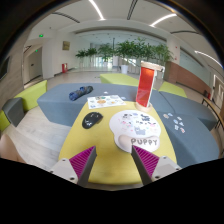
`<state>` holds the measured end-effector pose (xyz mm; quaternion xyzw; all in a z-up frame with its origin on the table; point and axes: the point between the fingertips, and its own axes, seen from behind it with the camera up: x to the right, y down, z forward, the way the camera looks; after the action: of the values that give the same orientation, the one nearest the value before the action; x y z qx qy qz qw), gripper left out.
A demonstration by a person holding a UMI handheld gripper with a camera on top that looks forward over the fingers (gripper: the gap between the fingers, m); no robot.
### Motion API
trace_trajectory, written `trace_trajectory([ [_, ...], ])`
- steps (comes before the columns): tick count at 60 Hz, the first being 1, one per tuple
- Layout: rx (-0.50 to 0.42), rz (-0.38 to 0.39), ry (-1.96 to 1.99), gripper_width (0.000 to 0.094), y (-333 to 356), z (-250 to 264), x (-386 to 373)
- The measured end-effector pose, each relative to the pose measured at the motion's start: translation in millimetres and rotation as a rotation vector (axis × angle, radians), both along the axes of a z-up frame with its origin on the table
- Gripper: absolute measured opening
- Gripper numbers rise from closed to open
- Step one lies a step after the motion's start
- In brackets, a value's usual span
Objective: Arrange mouse
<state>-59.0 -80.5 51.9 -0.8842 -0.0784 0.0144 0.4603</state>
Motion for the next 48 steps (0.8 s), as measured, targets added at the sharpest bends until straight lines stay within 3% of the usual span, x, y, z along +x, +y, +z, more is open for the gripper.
trace_trajectory([
  [12,-0.038,0.057,0.011,0.0839,18.3,-18.6,-16.2],
  [25,-0.026,0.143,0.027,0.0833,71.0,-24.5,-66.3],
  [42,-0.083,0.123,0.102,0.0837,144.0,-64.3,-121.3],
  [48,-0.051,0.099,0.082,0.082,164.9,-63.8,-126.5],
])
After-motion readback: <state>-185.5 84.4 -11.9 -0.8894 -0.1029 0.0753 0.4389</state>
